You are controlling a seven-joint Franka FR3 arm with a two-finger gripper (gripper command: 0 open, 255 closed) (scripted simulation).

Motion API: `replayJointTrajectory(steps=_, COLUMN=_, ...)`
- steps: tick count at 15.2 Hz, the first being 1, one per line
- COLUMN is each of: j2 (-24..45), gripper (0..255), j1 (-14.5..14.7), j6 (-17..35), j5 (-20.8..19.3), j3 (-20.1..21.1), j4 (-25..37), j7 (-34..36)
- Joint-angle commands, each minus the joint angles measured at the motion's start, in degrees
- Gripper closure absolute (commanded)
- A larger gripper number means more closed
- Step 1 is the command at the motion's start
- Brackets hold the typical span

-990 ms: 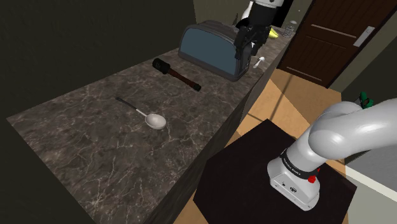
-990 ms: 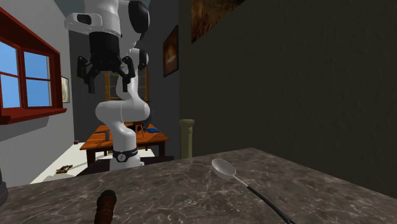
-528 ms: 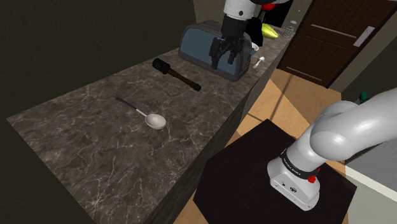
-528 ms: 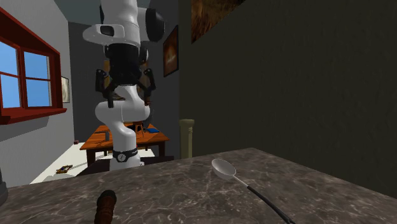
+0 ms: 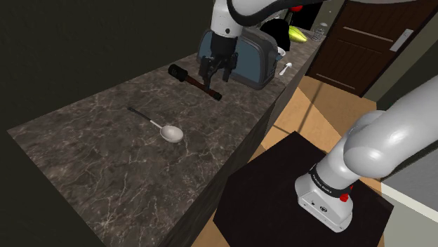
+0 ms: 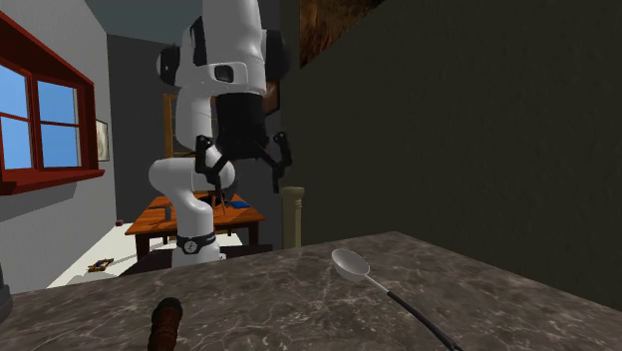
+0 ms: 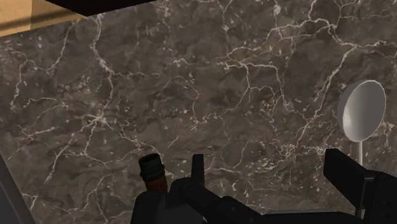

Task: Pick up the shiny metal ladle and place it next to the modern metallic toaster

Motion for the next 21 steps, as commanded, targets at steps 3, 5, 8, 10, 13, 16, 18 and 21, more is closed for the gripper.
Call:
replayJointTrajectory(steps=3, j2=7.35, gripper=0, j1=1.45, j6=2.93, j5=-0.99, j3=2.43, j4=4.42, j7=2.11)
replayJointTrajectory(steps=5, j2=11.19, gripper=0, j1=2.26, j6=4.14, j5=-1.87, j3=3.49, j4=6.97, j7=3.26)
replayJointTrajectory(steps=8, j2=17.08, gripper=0, j1=3.69, j6=5.56, j5=-3.55, j3=4.82, j4=11.27, j7=5.04)
replayJointTrajectory(steps=10, j2=21.08, gripper=0, j1=4.81, j6=6.23, j5=-4.84, j3=5.52, j4=14.45, j7=6.23)
replayJointTrajectory(steps=13, j2=27.19, gripper=0, j1=6.79, j6=6.76, j5=-6.94, j3=6.25, j4=19.74, j7=7.93)
replayJointTrajectory(steps=16, j2=33.41, gripper=0, j1=9.14, j6=6.71, j5=-9.06, j3=6.62, j4=25.73, j7=9.42)
replayJointTrajectory(steps=18, j2=36.58, gripper=0, j1=10.44, j6=6.45, j5=-10.08, j3=6.68, j4=29.02, j7=10.05)
replayJointTrajectory(steps=21, j2=37.52, gripper=0, j1=10.7, j6=8.37, j5=-10.4, j3=6.51, j4=28.01, j7=10.25)
